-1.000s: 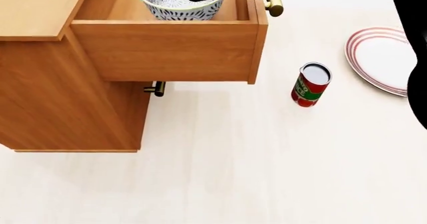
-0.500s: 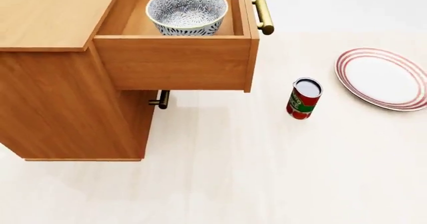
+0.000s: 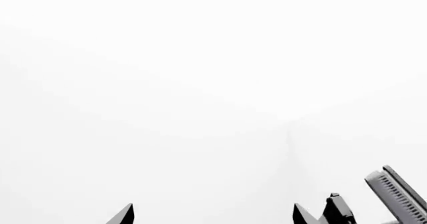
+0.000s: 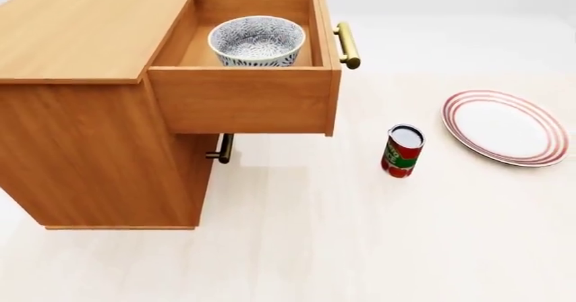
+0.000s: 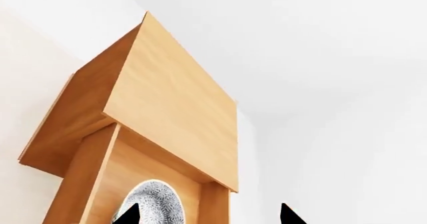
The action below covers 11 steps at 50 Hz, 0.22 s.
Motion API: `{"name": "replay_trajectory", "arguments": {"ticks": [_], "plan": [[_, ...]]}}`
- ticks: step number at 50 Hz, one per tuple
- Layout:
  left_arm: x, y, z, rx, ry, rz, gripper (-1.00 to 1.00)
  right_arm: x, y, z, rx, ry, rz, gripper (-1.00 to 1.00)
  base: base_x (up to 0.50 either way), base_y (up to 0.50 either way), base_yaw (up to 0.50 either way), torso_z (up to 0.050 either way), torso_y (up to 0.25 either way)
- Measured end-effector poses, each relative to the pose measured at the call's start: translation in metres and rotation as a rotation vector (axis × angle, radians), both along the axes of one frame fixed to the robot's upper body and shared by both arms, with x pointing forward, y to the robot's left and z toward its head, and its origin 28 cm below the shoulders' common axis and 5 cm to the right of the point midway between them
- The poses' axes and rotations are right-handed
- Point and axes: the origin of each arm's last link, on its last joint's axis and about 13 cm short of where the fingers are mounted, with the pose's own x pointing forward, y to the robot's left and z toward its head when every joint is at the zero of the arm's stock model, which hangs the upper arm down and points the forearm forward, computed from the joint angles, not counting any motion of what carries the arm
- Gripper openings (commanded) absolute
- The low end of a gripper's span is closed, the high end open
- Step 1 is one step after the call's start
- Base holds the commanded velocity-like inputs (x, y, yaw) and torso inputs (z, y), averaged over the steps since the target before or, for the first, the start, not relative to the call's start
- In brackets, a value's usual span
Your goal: Put the bowl in the top drawer of the cabinet.
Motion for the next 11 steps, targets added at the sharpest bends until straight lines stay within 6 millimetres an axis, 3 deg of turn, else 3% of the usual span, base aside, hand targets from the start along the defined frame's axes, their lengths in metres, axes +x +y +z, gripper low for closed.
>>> {"name": "replay_trajectory", "arguments": {"ticks": [11], "plan": [[0.000, 0.000, 0.000, -0.003, 0.021, -0.014, 1.00, -0.036, -0.022, -0.025, 0.117, -0.029, -0.002, 1.00, 0.00, 0.00, 0.00, -0.006, 0.125]]}}
